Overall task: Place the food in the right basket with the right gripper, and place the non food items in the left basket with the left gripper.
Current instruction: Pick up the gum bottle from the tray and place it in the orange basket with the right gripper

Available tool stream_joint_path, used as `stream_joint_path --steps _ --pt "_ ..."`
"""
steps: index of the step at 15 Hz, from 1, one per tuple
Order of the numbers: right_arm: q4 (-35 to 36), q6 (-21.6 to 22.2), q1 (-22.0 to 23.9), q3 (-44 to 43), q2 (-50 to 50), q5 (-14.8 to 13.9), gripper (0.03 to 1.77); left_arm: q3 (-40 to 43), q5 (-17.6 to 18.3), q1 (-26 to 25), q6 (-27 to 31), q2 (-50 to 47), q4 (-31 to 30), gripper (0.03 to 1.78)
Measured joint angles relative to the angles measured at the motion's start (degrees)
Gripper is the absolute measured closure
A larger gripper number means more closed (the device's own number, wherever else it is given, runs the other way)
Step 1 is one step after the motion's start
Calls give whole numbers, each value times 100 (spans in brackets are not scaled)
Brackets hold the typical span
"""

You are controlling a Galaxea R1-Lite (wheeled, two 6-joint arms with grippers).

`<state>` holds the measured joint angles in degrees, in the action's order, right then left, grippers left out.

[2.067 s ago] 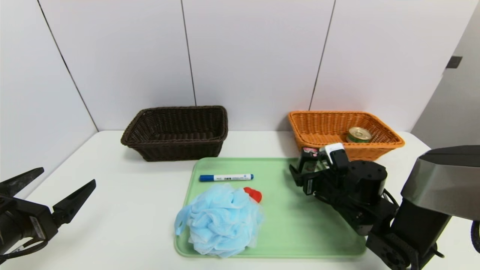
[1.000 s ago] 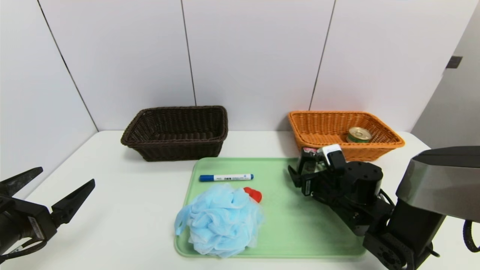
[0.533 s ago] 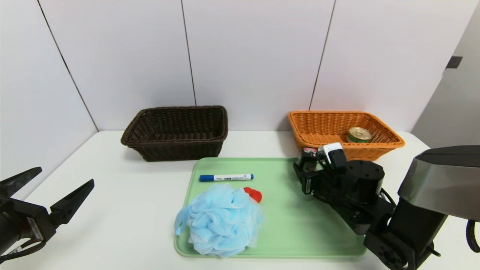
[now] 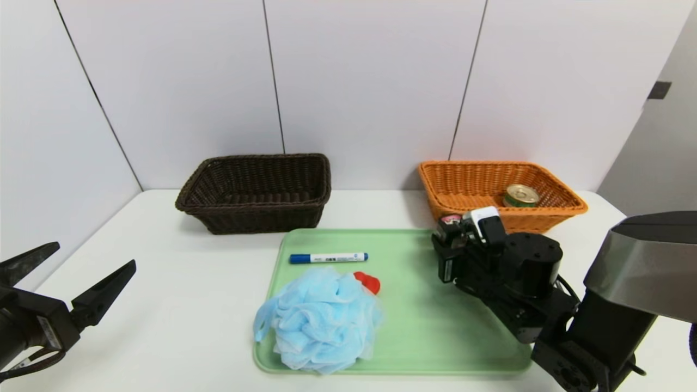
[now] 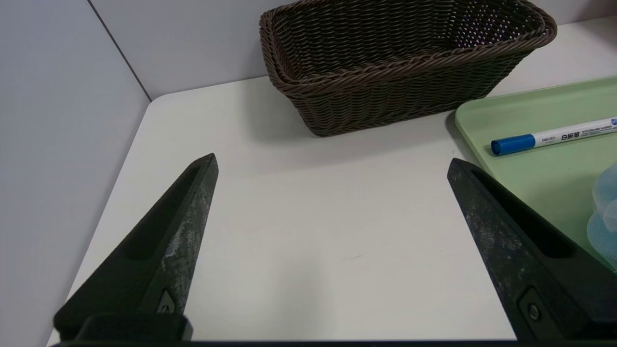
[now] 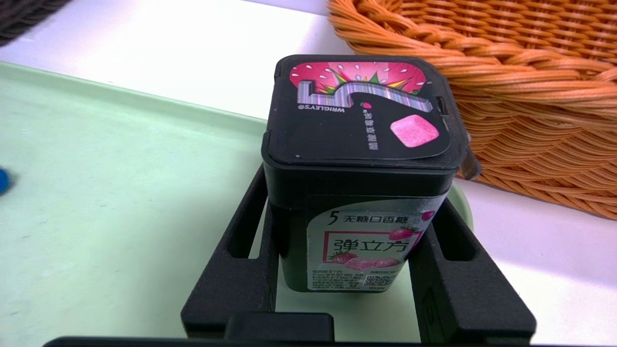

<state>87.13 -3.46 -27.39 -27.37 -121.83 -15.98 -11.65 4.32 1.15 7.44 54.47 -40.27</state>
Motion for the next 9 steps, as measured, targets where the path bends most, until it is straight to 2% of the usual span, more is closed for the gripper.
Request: stream_joint_path --steps 3,7,9 --pt "0 -122 -157 249 402 16 106 -52 1 0 -2 7 0 12" --pt "-44 -599 -215 380 1202 107 106 -22 -2 0 -11 7 0 12" --pt "-560 -660 -196 166 1585 127 106 -35 4 0 -5 13 2 12"
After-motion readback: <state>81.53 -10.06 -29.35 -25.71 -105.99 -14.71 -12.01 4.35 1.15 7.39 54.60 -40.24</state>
